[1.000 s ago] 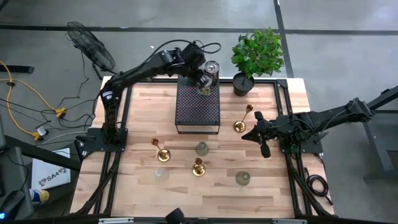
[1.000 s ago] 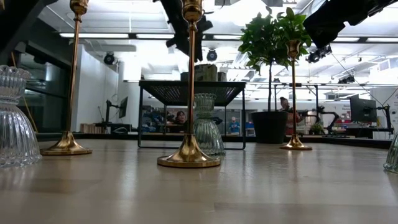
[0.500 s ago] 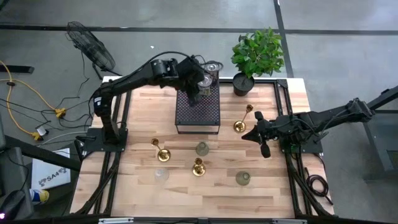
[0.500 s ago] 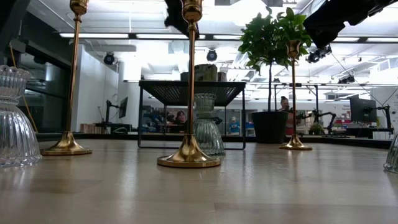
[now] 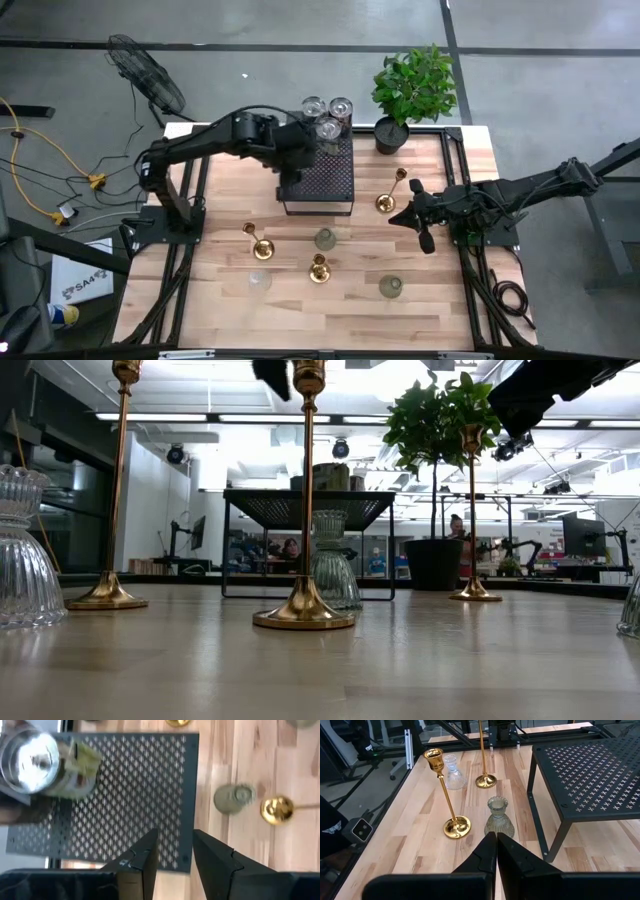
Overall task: Pick & Place candle stick holders
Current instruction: Put the middle-left gold candle holder on the shelf
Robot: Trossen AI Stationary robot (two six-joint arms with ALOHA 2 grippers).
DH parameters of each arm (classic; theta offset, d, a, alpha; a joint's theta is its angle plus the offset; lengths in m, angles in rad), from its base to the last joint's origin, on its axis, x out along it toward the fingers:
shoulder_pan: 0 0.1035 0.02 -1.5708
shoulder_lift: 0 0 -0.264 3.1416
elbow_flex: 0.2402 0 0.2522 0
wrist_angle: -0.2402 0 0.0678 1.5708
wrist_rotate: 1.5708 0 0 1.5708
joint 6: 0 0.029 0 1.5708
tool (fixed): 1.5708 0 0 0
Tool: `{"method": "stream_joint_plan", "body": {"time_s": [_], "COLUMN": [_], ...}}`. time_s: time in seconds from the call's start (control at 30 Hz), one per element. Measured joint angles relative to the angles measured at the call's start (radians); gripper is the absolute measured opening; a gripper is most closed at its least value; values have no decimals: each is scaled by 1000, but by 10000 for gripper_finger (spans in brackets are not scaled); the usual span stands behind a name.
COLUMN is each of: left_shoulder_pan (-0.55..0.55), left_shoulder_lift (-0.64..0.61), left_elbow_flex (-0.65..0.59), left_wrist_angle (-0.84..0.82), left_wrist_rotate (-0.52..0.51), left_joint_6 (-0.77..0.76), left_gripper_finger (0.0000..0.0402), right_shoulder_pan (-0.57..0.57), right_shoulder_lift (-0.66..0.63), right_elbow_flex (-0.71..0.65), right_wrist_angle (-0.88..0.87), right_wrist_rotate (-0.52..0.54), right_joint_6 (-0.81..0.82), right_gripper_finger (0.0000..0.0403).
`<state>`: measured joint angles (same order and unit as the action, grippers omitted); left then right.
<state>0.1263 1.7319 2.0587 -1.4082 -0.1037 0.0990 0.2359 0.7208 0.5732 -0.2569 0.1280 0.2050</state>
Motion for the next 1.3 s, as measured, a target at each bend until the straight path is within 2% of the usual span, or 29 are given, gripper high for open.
{"method": "stream_joint_plan", "body": {"time_s": [0.23, 0.6, 0.73, 1.0, 1.13, 1.3], "left_shoulder_pan": [-52, -187, -242, -366, -412, -431], "left_shoulder_lift": [-167, -523, -623, -758, -788, -797], "left_elbow_flex": [-185, -604, -716, -966, -1081, -1173], "left_wrist_angle": [-32, -25, 7, 170, 321, 533], "left_wrist_rotate": [-42, -33, 0, 111, 119, 87], "left_joint_6": [-116, -242, -314, -340, -338, -305], "left_gripper_finger": [118, 119, 146, 245, 253, 242], "right_shoulder_pan": [0, 0, 0, 0, 0, 0], "right_shoulder_lift": [0, 0, 0, 0, 0, 0], "right_elbow_flex": [0, 0, 0, 0, 0, 0], "right_wrist_angle": [0, 0, 0, 0, 0, 0], "right_wrist_rotate": [0, 0, 0, 0, 0, 0], "right_joint_6": [0, 0, 0, 0, 0, 0], "right_gripper_finger": [4, 4, 4, 4, 4, 4]}}
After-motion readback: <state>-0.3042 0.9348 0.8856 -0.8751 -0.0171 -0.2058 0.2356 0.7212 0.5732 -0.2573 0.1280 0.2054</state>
